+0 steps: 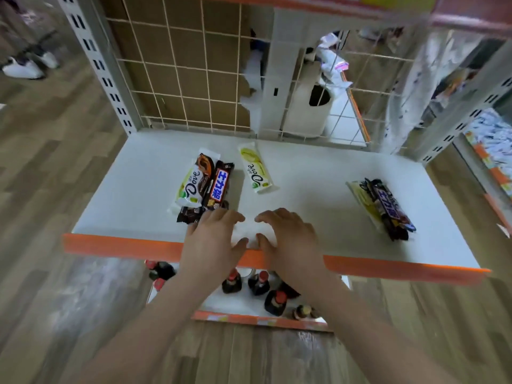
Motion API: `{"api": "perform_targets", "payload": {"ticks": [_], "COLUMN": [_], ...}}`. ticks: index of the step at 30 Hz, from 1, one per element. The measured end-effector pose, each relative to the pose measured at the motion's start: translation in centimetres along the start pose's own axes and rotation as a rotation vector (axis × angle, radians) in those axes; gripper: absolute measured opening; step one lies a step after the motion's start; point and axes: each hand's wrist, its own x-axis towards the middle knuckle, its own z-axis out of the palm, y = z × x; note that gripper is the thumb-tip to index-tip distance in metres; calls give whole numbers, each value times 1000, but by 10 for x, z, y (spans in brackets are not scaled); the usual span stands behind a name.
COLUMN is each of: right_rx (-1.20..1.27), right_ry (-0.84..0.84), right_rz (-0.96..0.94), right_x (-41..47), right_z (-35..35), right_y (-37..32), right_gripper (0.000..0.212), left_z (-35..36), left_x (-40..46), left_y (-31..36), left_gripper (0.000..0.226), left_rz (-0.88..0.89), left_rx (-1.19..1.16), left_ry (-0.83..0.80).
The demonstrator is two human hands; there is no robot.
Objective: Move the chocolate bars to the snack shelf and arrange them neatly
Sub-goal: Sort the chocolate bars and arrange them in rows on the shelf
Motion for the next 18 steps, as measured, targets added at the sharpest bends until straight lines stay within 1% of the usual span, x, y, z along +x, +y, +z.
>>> {"api": "perform_targets", "payload": {"ticks": [4,8,12,15,18], "right_rx": [-38,-78,-119,-88,-112], "right_ry": [-46,-69,-79,-123,-100], "right_rz": [-21,6,45,50,32], "right_x": [32,60,83,91,90], "right_z": [4,5,18,30,36], "right_y": [-2,-4,-7,-5,0], "right_gripper": [34,46,51,57,51], "left_z": [-5,-10,-6,3,12], "left_x": [17,31,50,58,59], "left_y": [-14,-23,-32,-31,-29], "left_gripper": [31,35,41,42,39], "left_rz": [1,-71,-174,-236,-237], "left_rx": [57,153,235,212,217], "left_ry": [117,213,210,173,186]}}
